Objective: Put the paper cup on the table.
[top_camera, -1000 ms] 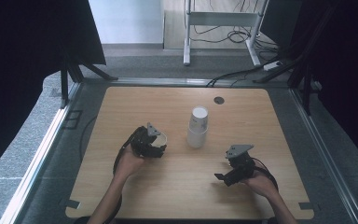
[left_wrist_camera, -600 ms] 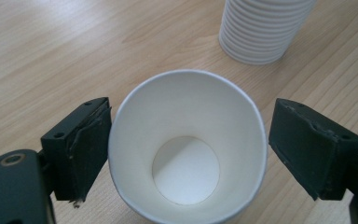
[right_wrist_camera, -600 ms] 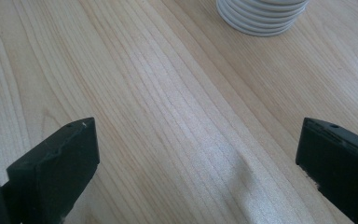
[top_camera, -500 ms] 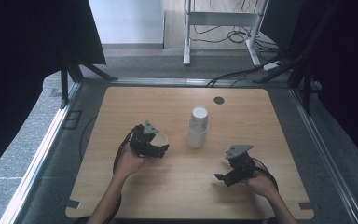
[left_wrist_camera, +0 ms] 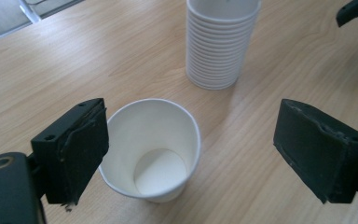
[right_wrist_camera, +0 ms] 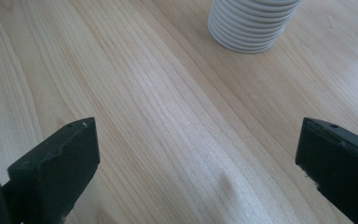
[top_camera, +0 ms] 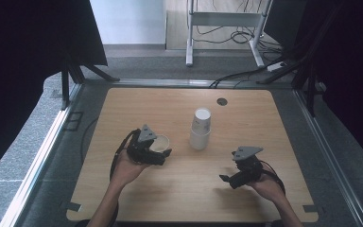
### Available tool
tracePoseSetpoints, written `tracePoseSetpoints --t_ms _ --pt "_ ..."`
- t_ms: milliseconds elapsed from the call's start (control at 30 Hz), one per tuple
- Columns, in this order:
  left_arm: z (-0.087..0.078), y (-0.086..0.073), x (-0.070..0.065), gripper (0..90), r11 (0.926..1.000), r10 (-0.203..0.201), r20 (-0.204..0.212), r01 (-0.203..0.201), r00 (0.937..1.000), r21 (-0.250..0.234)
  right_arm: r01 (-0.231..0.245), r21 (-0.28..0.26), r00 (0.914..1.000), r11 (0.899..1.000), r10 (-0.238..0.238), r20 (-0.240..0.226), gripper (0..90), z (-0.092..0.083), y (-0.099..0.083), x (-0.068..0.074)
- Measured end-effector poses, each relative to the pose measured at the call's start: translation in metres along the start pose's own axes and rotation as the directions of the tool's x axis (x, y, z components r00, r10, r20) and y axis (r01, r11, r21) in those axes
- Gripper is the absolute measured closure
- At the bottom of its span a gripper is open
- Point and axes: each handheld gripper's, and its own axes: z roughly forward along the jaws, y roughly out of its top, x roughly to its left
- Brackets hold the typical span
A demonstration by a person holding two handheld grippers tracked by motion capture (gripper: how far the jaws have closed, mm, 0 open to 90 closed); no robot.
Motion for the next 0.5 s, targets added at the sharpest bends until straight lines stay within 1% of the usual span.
tracePoseSetpoints --t_ms 100,233,333,500 --pt "-0.008 -0.003 -0.005 7.9 0.9999 0.009 0.007 -0.009 0.9999 -0.005 -0.002 -0.011 1.0 1.0 0.002 0.008 0.0 -0.006 -0.001 0.0" --pt "-0.013 -0.008 -0.009 4.6 0.9999 0.015 0.003 -0.015 0.9999 0.001 -0.011 -0.023 0.9998 1.0 0.011 0.017 0.0 -0.012 -0.002 0.0" --pt "-0.017 -0.015 -0.012 3.0 1.0 0.005 0.002 -0.005 1.0 0.002 -0.024 -0.032 0.9994 0.999 0.025 0.025 0.0 -0.016 -0.004 0.0" --pt "-0.021 -0.028 -0.017 3.1 0.9998 0.007 0.0 -0.007 1.0 0.018 -0.039 -0.039 0.9986 0.998 0.041 0.032 0.0 -0.02 -0.009 0.0"
